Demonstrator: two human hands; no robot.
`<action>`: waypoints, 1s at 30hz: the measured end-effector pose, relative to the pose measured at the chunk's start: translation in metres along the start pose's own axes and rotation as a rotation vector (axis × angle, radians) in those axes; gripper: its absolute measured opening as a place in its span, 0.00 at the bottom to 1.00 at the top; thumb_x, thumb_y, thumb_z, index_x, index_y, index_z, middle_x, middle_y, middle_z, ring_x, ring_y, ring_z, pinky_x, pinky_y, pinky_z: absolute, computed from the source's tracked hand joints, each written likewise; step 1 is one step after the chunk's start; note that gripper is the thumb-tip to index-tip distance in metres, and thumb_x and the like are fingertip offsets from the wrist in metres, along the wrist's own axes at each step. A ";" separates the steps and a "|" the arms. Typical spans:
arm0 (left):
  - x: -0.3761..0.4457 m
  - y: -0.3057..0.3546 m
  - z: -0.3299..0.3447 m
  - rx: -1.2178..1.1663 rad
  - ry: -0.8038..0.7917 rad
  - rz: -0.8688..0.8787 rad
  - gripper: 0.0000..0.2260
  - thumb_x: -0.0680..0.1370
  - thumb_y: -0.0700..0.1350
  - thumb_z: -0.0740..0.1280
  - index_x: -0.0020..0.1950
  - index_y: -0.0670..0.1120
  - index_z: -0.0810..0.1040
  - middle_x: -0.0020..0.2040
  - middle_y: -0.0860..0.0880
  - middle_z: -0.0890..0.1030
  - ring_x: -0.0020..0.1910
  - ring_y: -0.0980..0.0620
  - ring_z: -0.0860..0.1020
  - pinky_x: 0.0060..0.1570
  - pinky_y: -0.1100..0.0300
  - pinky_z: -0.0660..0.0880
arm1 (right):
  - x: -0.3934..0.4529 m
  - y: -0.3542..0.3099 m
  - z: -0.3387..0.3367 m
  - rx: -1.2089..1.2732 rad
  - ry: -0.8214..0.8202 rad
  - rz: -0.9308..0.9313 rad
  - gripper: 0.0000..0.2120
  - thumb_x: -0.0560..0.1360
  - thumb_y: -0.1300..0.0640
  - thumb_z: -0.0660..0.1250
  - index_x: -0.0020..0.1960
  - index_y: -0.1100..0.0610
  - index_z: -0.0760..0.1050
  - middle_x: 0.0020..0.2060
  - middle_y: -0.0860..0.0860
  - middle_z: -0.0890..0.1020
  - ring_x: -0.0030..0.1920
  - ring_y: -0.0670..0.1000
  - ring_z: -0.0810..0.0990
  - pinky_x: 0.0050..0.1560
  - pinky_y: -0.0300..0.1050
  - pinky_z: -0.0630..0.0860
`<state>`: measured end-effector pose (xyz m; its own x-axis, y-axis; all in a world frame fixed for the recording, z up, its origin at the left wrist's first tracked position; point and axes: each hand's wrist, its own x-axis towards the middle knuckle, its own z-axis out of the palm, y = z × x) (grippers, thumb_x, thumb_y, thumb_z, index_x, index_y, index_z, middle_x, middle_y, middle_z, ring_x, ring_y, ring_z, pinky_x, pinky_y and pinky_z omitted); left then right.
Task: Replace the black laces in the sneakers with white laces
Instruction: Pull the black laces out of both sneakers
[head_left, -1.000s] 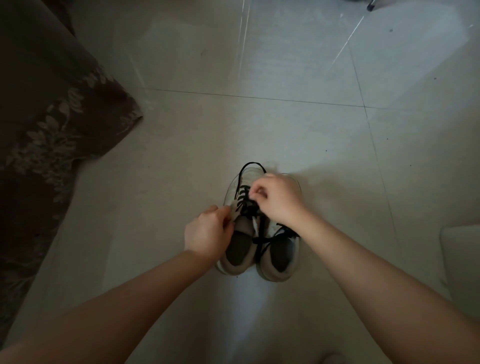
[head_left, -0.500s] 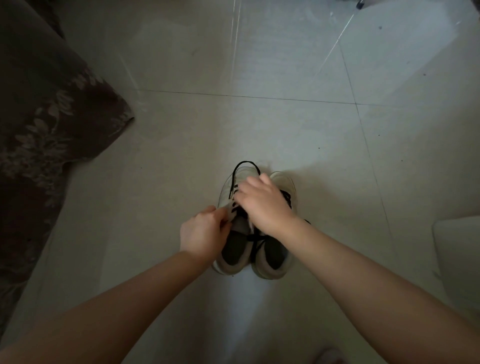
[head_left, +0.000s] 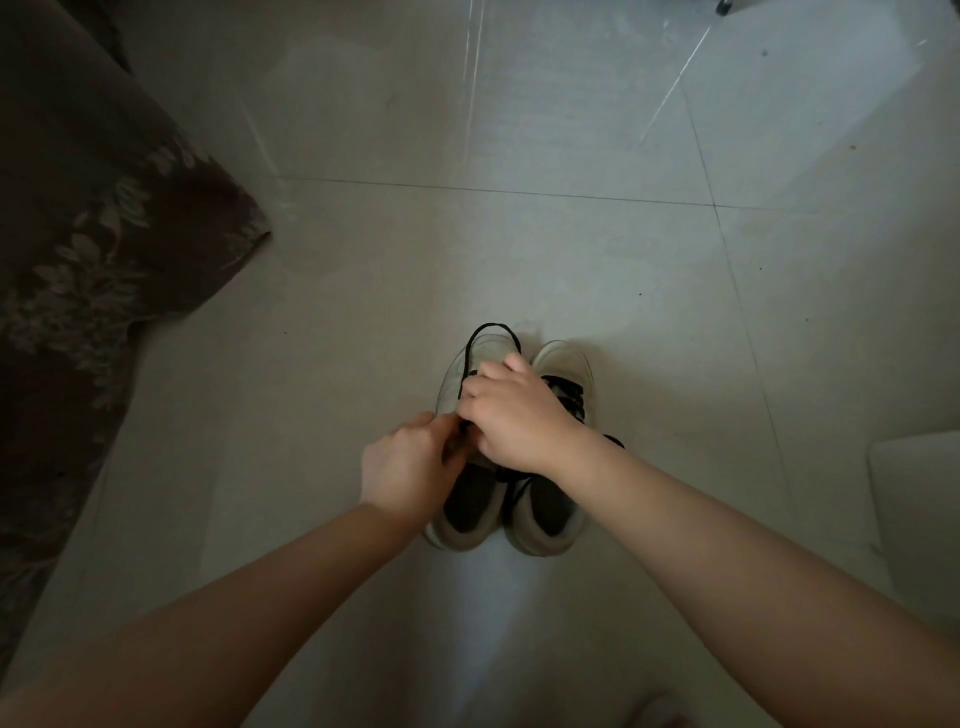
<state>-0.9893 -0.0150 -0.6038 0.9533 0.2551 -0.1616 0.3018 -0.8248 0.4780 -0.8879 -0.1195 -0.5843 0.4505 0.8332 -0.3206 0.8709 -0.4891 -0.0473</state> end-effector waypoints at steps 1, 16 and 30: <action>0.000 0.000 -0.001 -0.002 0.001 0.011 0.11 0.76 0.55 0.66 0.51 0.48 0.79 0.44 0.46 0.79 0.44 0.41 0.80 0.35 0.58 0.64 | -0.001 -0.001 0.000 0.018 0.000 0.007 0.12 0.73 0.58 0.61 0.55 0.54 0.78 0.51 0.50 0.77 0.58 0.53 0.69 0.55 0.48 0.58; 0.001 -0.004 0.001 0.071 -0.080 0.009 0.10 0.79 0.54 0.60 0.51 0.50 0.76 0.51 0.51 0.78 0.52 0.47 0.78 0.40 0.58 0.70 | -0.022 0.025 0.004 1.104 0.139 0.639 0.10 0.77 0.55 0.61 0.37 0.52 0.74 0.36 0.47 0.80 0.38 0.50 0.76 0.44 0.44 0.72; 0.003 0.000 -0.002 0.083 -0.085 0.005 0.10 0.77 0.54 0.64 0.50 0.50 0.79 0.48 0.50 0.79 0.50 0.45 0.79 0.37 0.59 0.65 | 0.003 -0.004 0.006 -0.086 0.158 0.102 0.12 0.50 0.60 0.78 0.24 0.52 0.74 0.23 0.45 0.72 0.33 0.51 0.75 0.39 0.44 0.54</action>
<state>-0.9868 -0.0132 -0.6024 0.9492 0.2101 -0.2342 0.2918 -0.8659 0.4062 -0.8909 -0.1171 -0.5909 0.5564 0.8139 -0.1671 0.8298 -0.5548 0.0605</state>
